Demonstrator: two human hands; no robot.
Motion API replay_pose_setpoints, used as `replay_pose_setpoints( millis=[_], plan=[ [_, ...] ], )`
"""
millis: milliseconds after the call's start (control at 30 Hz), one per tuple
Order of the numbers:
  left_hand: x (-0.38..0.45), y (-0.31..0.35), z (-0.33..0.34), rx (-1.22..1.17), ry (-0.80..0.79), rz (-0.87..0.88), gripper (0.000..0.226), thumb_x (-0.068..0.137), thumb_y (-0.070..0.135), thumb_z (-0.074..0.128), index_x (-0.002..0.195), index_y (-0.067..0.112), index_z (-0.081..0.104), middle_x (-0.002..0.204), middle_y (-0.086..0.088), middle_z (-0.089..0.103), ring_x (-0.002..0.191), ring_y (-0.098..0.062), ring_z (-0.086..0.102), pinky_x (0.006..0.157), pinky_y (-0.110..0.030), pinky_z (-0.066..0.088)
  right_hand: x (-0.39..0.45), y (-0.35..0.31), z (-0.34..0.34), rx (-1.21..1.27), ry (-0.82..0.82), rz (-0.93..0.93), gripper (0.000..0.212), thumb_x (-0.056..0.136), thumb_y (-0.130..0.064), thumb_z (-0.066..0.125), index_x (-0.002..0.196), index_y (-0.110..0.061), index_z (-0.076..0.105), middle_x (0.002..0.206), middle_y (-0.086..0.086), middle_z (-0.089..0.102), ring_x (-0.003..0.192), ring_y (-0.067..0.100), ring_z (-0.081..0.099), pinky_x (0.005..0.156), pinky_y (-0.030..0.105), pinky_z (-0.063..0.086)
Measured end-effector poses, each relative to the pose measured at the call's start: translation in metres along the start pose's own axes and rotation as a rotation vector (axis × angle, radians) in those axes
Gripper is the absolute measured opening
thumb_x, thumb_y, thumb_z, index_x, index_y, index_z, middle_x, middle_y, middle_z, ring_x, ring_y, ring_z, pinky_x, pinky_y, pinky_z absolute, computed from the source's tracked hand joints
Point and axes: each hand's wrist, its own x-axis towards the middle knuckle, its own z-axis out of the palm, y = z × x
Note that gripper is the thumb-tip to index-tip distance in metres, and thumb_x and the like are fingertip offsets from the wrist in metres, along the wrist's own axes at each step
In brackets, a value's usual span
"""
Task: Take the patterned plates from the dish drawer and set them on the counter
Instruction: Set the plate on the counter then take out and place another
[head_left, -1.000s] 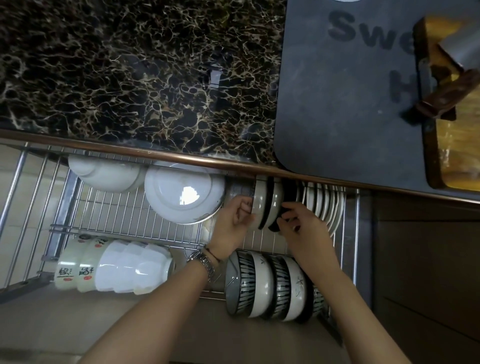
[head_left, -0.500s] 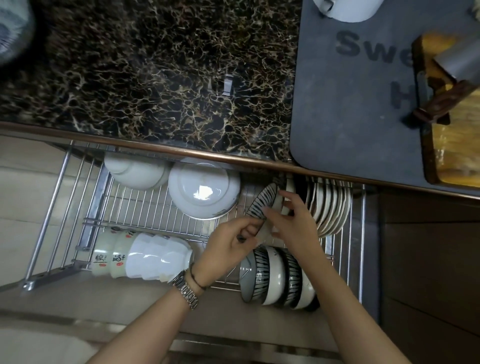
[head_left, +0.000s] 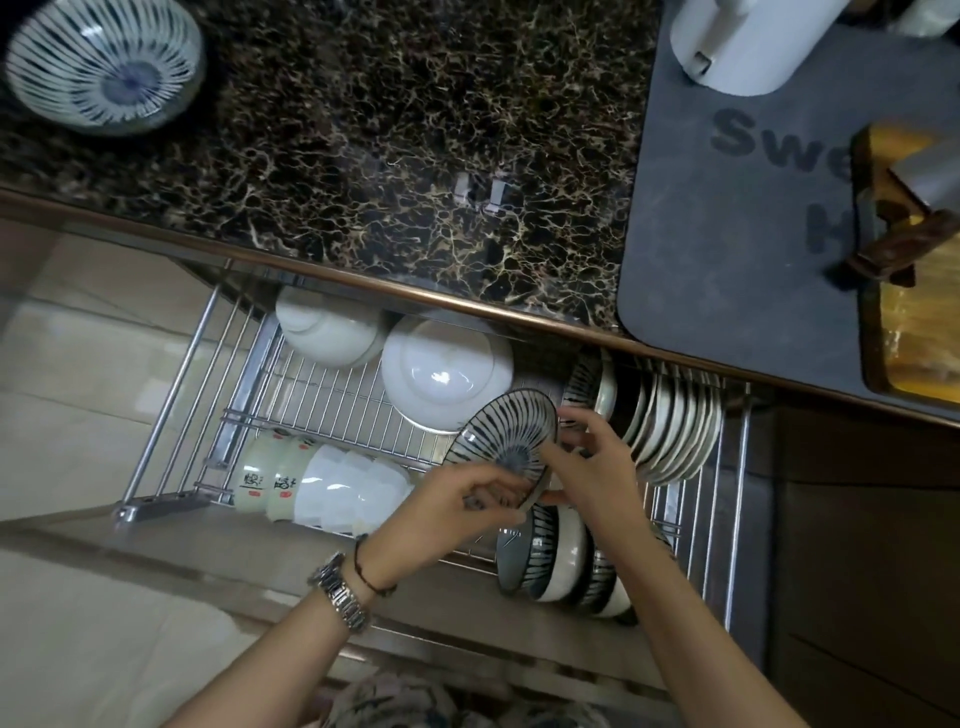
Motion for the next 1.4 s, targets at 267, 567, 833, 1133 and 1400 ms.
replay_pose_setpoints(
  millis=[267,567,833,1133,1400],
  plan=[
    [-0.043,-0.018,-0.042,0.047,0.457,-0.253,0.055,0.075,0.031,0.074,0.125,0.033,0.052,0.122,0.011,0.055,0.108,-0.009,0.053,0.086,-0.021,0.045,-0.025,-0.016,-0.006,0.173,-0.146,0.017,0.032,0.079,-0.012,0.071,0.094,-0.038,0.063,0.103,0.009,0.069,0.077,0.02,0.074,0.056,0.038,0.059],
    [-0.062,0.0,-0.041,-0.211,0.446,-0.304,0.06,0.076,-0.007,0.065,0.126,0.026,0.054,0.114,-0.008,0.063,0.082,-0.031,0.066,0.084,-0.055,0.054,-0.045,-0.032,-0.023,0.191,-0.252,-0.021,0.038,0.081,0.001,0.061,0.11,-0.023,0.059,0.098,0.007,0.071,0.078,0.023,0.074,0.058,0.042,0.061],
    [-0.074,0.056,-0.071,-0.16,0.494,-0.2,0.063,0.072,-0.004,0.068,0.121,0.034,0.057,0.108,0.003,0.062,0.077,-0.02,0.065,0.071,-0.029,0.059,-0.052,-0.079,-0.039,0.16,-0.342,-0.153,0.043,0.081,-0.001,0.063,0.112,-0.031,0.06,0.101,-0.003,0.074,0.086,0.019,0.073,0.052,0.038,0.061],
    [-0.042,0.16,-0.151,-0.037,0.522,-0.042,0.061,0.071,-0.006,0.067,0.122,0.024,0.057,0.112,-0.009,0.064,0.088,-0.031,0.062,0.085,-0.047,0.055,-0.035,-0.177,-0.037,0.233,-0.313,-0.341,0.043,0.081,0.007,0.06,0.107,-0.028,0.062,0.094,-0.003,0.074,0.083,0.014,0.073,0.053,0.028,0.059],
    [0.011,0.196,-0.246,0.064,0.452,0.027,0.061,0.071,-0.008,0.067,0.125,0.019,0.054,0.105,-0.006,0.065,0.073,-0.018,0.06,0.068,-0.023,0.054,0.001,-0.243,0.006,0.3,-0.303,-0.374,0.058,0.075,0.013,0.064,0.122,-0.019,0.056,0.111,0.007,0.067,0.085,0.018,0.072,0.055,0.035,0.061]
  ],
)
